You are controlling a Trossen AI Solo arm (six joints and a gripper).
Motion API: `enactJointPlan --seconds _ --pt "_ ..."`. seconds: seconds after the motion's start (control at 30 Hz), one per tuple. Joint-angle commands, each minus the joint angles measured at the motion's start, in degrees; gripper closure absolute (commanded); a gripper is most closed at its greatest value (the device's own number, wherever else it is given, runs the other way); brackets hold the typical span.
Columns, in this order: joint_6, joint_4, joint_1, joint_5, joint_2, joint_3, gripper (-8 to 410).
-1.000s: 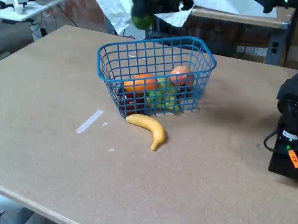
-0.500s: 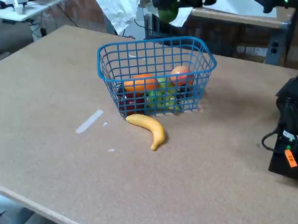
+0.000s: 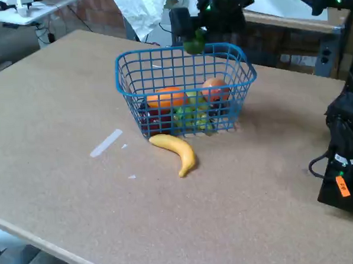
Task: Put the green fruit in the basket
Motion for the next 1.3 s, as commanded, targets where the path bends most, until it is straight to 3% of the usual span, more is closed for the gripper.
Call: enactJointPlan --seconds 0.0,0.3,0.8,1.27 --pt "-0.2 0.9 0.0 -0.2 0.8 0.0 243" --pt "-2.1 0.9 -0.1 0.0 0.8 0.0 206" --pt "-4.5 0.8 -0.1 -0.1 1.6 0.0 47" --pt "-4.7 0.8 0.0 -0.3 -3.0 0.0 36"
